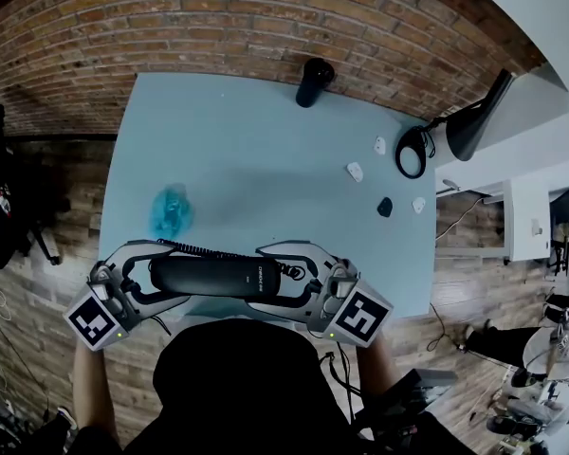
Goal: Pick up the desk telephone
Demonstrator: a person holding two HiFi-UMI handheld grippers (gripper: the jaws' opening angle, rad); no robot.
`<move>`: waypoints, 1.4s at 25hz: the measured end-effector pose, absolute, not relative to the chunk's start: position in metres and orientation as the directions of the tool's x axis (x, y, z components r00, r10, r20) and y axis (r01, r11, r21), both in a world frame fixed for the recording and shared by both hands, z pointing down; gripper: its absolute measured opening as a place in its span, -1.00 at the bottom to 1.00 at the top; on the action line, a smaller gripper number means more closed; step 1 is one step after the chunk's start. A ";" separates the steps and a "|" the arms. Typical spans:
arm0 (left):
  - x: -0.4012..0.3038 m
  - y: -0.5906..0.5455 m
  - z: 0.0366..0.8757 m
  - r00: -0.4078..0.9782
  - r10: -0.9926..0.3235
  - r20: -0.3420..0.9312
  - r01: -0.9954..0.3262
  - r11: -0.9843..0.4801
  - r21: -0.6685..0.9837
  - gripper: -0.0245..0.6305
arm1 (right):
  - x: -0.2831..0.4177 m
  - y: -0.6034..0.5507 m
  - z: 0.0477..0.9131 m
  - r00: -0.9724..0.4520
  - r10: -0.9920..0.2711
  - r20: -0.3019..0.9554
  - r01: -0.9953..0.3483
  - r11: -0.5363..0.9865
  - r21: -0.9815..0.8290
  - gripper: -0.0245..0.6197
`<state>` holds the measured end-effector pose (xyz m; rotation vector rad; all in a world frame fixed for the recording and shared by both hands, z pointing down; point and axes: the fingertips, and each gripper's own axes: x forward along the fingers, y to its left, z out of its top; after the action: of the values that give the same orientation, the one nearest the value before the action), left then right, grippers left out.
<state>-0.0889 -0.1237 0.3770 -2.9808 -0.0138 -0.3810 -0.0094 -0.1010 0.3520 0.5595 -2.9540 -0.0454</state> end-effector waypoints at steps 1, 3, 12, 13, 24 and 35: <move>-0.089 -0.124 0.376 0.968 -0.006 0.250 0.027 -0.991 -0.129 -0.03 | -0.010 -0.101 0.351 -0.923 -0.365 0.122 -0.361 0.931 0.054 -0.03; -0.090 -0.123 0.372 0.972 0.004 0.236 0.033 -0.992 -0.119 -0.03 | -0.009 -0.100 0.346 -0.925 -0.364 0.107 -0.360 0.932 0.048 -0.03; -0.101 -0.124 0.358 0.985 0.020 0.172 0.034 -0.996 -0.078 -0.03 | -0.020 -0.103 0.331 -0.933 -0.357 0.038 -0.354 0.933 0.062 -0.03; -0.101 -0.124 0.357 0.988 0.021 0.154 0.032 -0.997 -0.071 -0.03 | -0.019 -0.102 0.332 -0.935 -0.352 0.039 -0.350 0.935 0.052 -0.03; -0.084 -0.116 0.386 0.988 0.083 0.128 0.078 -0.996 0.045 -0.02 | -0.007 -0.092 0.350 -0.924 -0.369 0.101 -0.367 0.930 0.037 -0.03; -0.084 -0.117 0.378 0.992 0.113 0.055 0.105 -0.986 0.129 -0.01 | -0.006 -0.092 0.343 -0.923 -0.372 0.103 -0.371 0.928 0.026 -0.03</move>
<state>-0.0836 -0.1166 0.3778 -3.2616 -0.1798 -0.1011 -0.0058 -0.0916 0.3428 0.5754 -2.9802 -0.0095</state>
